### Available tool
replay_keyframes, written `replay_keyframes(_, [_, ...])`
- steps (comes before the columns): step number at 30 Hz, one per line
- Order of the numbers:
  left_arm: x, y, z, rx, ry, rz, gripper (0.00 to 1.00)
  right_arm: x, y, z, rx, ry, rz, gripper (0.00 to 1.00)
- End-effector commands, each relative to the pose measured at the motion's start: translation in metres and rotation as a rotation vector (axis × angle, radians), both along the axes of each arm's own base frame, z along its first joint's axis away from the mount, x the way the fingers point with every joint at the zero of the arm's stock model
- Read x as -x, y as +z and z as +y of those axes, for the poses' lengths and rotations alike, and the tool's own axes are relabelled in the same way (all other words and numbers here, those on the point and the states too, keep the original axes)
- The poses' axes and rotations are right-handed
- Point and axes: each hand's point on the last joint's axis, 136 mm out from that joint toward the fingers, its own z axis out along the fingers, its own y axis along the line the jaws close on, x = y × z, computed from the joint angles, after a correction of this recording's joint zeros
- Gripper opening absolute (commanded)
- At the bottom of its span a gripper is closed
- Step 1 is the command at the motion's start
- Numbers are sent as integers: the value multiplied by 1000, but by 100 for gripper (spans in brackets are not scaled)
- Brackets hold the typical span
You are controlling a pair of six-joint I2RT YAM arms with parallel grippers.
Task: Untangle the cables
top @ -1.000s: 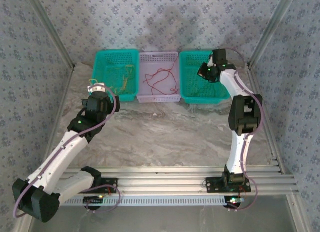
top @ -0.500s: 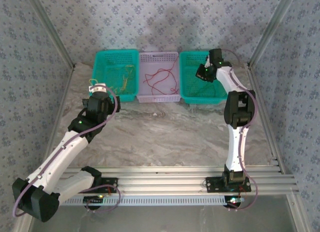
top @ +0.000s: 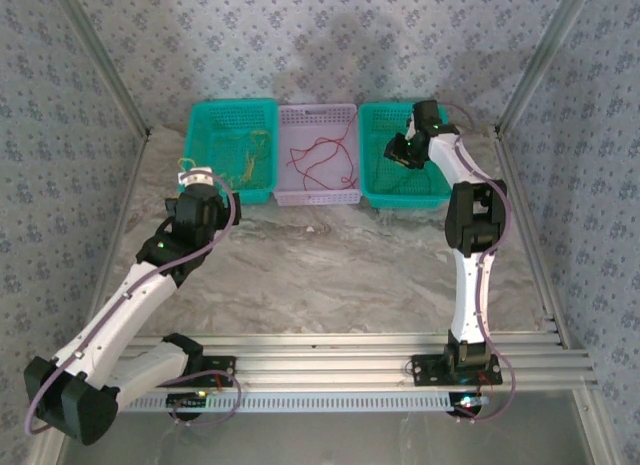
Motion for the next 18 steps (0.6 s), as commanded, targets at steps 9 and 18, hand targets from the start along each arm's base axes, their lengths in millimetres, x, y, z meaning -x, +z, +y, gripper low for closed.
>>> replay_keyframes(9, [1,10,0,-13,-2,-41,100,39,153,-22,153,-94,-444,57])
replay_keyframes(18, [1,8,6,-34,33,-44,100,101,179,-38,215,-131,-545,88])
